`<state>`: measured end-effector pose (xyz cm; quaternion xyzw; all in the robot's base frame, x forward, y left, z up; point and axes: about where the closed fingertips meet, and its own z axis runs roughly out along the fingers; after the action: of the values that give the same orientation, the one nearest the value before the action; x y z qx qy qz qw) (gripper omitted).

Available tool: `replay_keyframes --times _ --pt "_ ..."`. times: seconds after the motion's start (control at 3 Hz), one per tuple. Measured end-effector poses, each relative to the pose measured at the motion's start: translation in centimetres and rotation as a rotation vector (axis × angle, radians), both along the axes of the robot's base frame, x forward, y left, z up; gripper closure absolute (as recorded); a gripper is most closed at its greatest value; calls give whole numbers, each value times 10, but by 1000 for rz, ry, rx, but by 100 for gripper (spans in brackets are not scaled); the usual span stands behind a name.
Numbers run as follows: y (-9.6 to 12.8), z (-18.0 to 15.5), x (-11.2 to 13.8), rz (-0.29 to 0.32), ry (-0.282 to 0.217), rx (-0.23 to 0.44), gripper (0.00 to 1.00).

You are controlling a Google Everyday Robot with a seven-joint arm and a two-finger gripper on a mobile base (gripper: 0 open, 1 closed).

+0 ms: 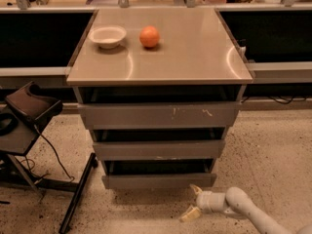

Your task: Close bottom drawer

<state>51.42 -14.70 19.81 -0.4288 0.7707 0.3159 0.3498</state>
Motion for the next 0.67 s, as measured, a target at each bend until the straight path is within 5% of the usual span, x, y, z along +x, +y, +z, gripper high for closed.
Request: replay_keyframes --times 0.67 --pt "-32 15 79 -91 -57 -32 0"
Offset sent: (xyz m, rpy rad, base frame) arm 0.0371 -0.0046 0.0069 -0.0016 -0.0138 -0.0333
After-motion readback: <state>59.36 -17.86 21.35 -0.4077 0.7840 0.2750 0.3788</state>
